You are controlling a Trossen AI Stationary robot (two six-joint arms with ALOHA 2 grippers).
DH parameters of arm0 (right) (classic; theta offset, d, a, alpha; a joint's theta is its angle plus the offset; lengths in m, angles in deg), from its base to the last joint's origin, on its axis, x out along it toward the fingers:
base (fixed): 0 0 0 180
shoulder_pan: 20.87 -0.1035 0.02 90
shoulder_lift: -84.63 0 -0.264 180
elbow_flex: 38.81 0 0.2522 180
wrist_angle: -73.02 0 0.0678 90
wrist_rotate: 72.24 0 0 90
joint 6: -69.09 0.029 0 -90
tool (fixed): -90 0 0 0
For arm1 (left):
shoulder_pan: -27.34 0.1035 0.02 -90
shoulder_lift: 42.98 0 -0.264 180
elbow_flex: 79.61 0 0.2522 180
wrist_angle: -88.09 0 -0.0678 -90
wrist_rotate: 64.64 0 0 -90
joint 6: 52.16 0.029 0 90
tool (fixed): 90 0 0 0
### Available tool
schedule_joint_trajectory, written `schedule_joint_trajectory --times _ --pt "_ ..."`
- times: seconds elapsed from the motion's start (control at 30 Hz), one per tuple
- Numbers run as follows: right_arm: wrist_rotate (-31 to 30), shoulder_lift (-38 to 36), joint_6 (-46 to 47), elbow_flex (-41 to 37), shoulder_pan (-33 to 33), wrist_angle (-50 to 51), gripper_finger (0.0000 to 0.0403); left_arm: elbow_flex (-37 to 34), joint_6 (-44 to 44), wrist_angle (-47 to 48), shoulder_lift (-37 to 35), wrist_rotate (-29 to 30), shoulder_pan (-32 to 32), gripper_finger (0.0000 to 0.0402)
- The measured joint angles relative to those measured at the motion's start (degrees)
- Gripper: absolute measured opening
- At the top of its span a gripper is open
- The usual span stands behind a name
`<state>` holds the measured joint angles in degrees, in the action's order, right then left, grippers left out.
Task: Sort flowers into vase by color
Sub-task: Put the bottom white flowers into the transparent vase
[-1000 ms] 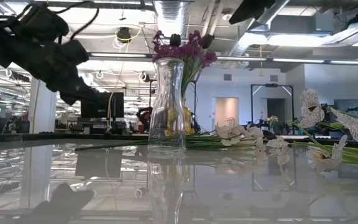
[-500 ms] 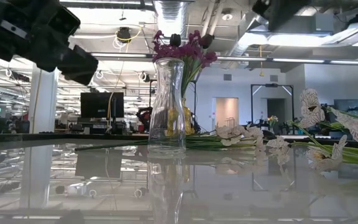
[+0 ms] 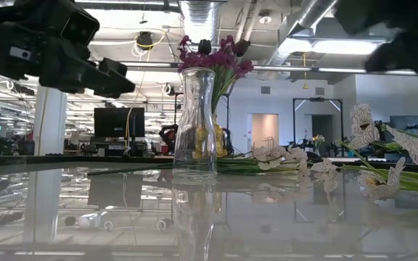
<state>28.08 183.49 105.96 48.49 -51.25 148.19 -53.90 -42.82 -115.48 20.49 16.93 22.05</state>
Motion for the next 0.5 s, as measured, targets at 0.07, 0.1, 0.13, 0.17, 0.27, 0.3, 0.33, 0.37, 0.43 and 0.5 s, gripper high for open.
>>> schedule_joint_trajectory --times 0.07,0.1,0.13,0.17,0.27,0.3,0.33,0.37,0.43,0.5 --pt "1.85 1.64 0.5 0.0 -1.22 0.22 0.0201 0.0 0.01 0.21 0.98 -0.17 -0.02 0.0198" --pt "2.39 2.34 0.33 0.0 -1.91 0.19 0.0207 0.0 -0.47 0.52 1.47 -0.16 0.0 0.0197" --pt "2.93 3.09 -0.19 0.0 -2.59 0.23 0.0211 -0.02 -1.21 0.75 1.78 -0.22 0.0 0.0197" --pt "3.24 3.84 -0.64 0.02 -3.32 0.52 0.0215 -0.02 -2.22 0.62 2.1 -0.44 0.0 0.0197" --pt "3.27 5.86 -1.2 0.02 -5.2 2.53 0.0222 -0.02 -5.24 0.6 2.91 -2.17 -0.07 0.0196" --pt "3.27 6.42 -1.32 0.02 -5.71 3.51 0.0223 -0.02 -6.08 0.69 3.2 -2.74 -0.16 0.0196" --pt "3.14 6.98 -1.35 0.02 -6.14 4.53 0.0223 -0.02 -6.97 0.65 3.36 -2.93 -0.43 0.0196" --pt "3.02 7.59 -1.27 0.02 -6.49 5.54 0.0223 -0.02 -7.61 0.47 3.43 -2.87 -0.79 0.0196" --pt "3.37 8.84 -1.27 0.0 -6.98 6.0 0.0223 -0.02 -8.91 0.34 3.44 -2.35 -1.71 0.0196" --pt "4.25 9.9 -1.35 0.0 -7.64 4.86 0.0223 -0.02 -10.35 0.36 3.44 -1.39 -2.99 0.0196"
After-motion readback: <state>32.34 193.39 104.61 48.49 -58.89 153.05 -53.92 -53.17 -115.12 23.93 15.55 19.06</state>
